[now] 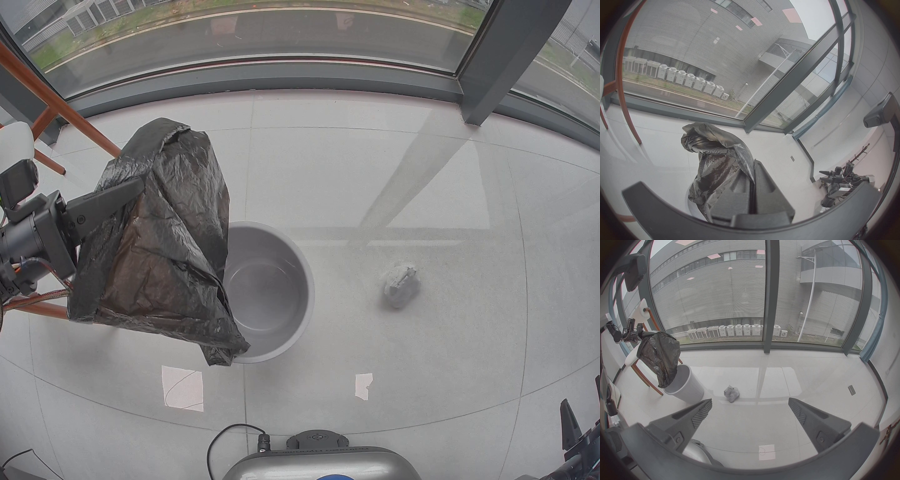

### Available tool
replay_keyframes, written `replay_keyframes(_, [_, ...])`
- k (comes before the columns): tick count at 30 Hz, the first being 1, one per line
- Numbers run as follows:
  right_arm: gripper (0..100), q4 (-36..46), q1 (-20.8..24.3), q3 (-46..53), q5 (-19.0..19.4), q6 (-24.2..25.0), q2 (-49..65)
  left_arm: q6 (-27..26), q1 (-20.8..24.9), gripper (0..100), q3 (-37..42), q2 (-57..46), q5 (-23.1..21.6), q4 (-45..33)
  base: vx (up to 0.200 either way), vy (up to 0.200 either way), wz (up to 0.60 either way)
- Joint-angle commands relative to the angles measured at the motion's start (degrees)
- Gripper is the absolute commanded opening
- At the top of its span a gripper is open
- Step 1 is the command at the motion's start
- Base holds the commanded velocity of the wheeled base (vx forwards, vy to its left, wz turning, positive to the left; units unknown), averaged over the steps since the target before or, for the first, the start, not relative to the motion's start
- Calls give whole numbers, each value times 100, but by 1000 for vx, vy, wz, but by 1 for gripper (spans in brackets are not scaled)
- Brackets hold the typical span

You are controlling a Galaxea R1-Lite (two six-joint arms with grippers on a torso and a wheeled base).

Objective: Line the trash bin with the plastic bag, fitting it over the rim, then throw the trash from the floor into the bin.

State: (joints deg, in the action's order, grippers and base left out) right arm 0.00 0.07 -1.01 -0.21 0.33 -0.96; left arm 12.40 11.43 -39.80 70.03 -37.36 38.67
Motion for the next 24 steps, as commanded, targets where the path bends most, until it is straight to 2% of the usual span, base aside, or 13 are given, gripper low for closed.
replay_keyframes(1, [100, 0, 1, 101, -14, -7, 96, -9, 192, 0, 227, 54, -34, -8, 0, 0, 0])
replay_keyframes(6, [100, 0, 1, 101, -32, -15, 96, -176, 236, 0, 245, 397, -254, 18, 0, 0, 0])
replay_keyframes(8, [100, 0, 1, 101, -32, -15, 96, -493, 254, 0, 148, 617, -271, 44, 0, 0, 0])
replay_keyframes(9, [100, 0, 1, 101, -23, -33, 96, -915, 263, 0, 43, 845, -280, 35, 0, 0, 0])
replay_keyframes(12, [100, 0, 1, 101, -23, -33, 96, -1591, 263, 0, -195, 1311, -324, 35, 0, 0, 0])
replay_keyframes(18, [100, 0, 1, 101, -23, -33, 96, -1881, 456, 0, -1073, 1900, -298, 9, 0, 0, 0])
replay_keyframes(24, [100, 0, -7, 101, -14, -50, 96, -2532, 465, 0, -1583, 2260, -307, 0, 0, 0, 0])
